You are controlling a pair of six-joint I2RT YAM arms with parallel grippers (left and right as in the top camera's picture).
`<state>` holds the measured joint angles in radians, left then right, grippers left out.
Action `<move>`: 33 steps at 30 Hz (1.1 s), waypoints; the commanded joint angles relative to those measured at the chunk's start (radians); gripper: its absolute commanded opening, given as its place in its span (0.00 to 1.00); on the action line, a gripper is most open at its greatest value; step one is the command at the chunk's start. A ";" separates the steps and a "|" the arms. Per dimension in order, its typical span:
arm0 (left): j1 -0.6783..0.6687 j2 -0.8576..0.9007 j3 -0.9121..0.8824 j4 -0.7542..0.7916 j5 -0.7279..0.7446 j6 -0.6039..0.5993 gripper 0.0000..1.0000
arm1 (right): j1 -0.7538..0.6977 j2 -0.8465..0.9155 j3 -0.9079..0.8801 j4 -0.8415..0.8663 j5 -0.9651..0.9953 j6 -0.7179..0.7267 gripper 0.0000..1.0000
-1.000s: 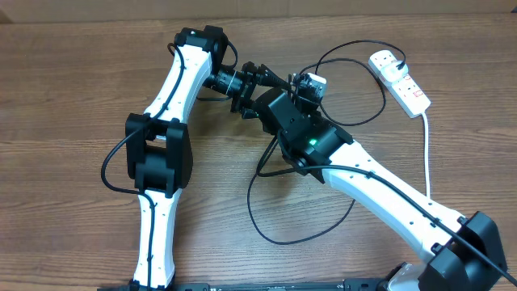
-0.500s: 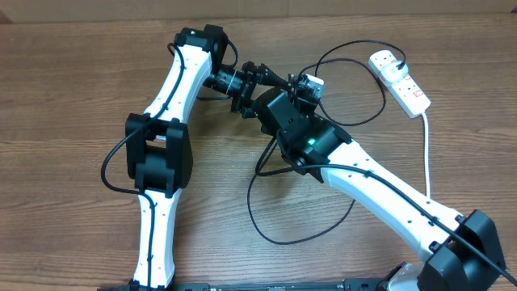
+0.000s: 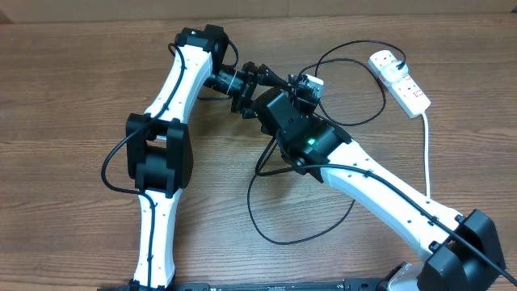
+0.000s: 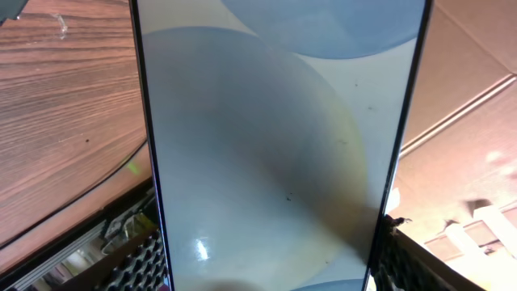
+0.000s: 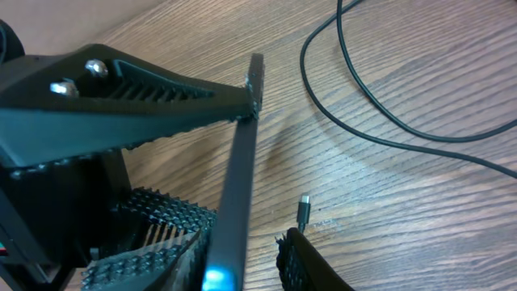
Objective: Plug charger to phone and switch on socket
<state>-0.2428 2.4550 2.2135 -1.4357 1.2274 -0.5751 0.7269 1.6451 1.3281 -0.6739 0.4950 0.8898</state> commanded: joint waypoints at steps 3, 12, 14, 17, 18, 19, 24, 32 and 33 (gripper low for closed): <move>-0.008 -0.003 0.022 0.000 0.018 -0.009 0.67 | -0.003 0.006 0.021 0.011 0.010 0.001 0.22; -0.008 -0.003 0.022 0.000 0.019 -0.010 0.67 | -0.003 0.006 0.021 0.016 0.010 0.001 0.18; -0.008 -0.003 0.022 0.000 0.022 -0.009 0.67 | -0.003 0.007 0.021 0.015 0.010 0.001 0.18; -0.008 -0.003 0.022 0.000 0.022 -0.009 0.67 | -0.003 0.008 0.021 0.015 0.010 0.001 0.18; -0.008 -0.003 0.022 0.000 0.022 -0.009 0.67 | -0.003 0.010 0.021 0.015 0.010 0.001 0.18; -0.008 -0.003 0.022 0.000 0.022 -0.009 0.67 | -0.003 0.014 0.021 0.016 0.010 0.002 0.18; -0.010 -0.003 0.022 0.000 0.022 -0.009 0.67 | -0.003 0.035 0.021 0.016 0.010 0.001 0.19; -0.010 -0.003 0.022 0.000 0.021 -0.009 0.67 | -0.003 0.039 0.021 0.045 0.010 0.001 0.18; -0.009 -0.003 0.022 0.000 0.021 -0.008 0.67 | -0.003 0.039 0.021 0.046 0.009 0.001 0.16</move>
<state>-0.2440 2.4550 2.2135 -1.4361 1.2098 -0.5751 0.7269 1.6764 1.3281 -0.6388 0.4950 0.8894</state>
